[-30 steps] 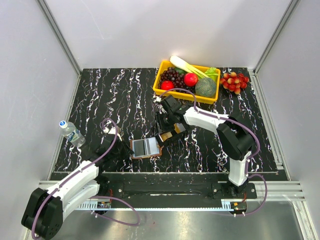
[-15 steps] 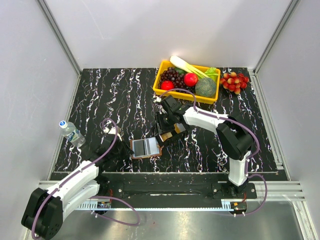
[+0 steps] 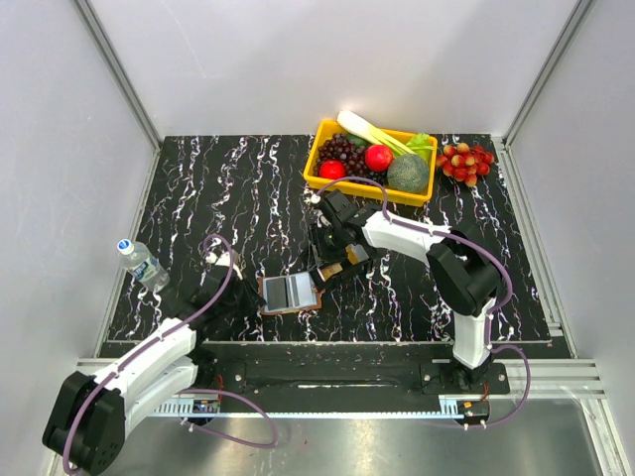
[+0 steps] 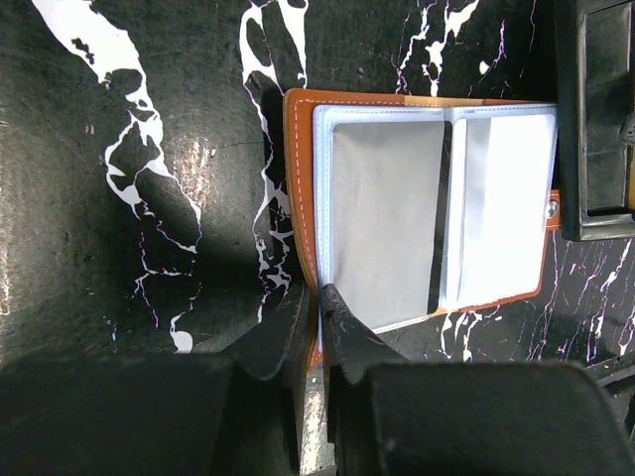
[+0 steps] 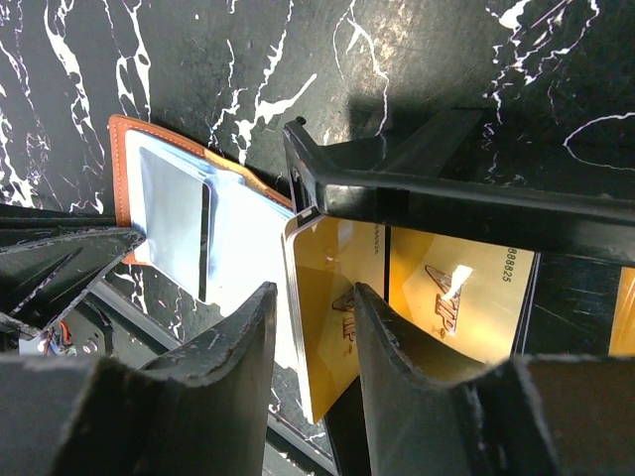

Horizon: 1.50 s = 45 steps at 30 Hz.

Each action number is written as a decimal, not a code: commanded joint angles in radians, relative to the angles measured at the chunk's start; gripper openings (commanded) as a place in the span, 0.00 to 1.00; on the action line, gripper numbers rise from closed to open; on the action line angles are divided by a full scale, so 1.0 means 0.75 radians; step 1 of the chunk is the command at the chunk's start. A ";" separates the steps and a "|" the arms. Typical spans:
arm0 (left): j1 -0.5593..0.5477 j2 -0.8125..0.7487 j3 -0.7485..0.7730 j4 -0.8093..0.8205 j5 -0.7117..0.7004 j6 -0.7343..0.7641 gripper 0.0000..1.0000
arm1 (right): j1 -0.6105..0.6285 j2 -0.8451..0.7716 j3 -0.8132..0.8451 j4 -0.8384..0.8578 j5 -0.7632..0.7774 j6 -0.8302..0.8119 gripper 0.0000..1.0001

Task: Put the credit cards into the card holder
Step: Pick up the credit card from the storage box.

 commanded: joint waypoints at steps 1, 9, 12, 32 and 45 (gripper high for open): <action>0.003 0.006 0.034 0.051 0.038 0.014 0.11 | 0.003 -0.047 0.054 -0.017 0.004 0.010 0.42; 0.003 0.006 0.036 0.051 0.040 0.012 0.11 | 0.001 -0.071 0.054 -0.038 0.066 0.014 0.42; 0.001 0.008 0.034 0.053 0.042 0.012 0.11 | 0.001 -0.063 0.060 -0.036 0.035 0.014 0.39; 0.001 0.018 0.038 0.061 0.048 0.014 0.11 | 0.001 -0.106 0.058 -0.023 0.012 0.016 0.35; 0.001 0.033 0.044 0.069 0.050 0.014 0.11 | 0.001 -0.096 0.069 -0.019 -0.016 0.014 0.27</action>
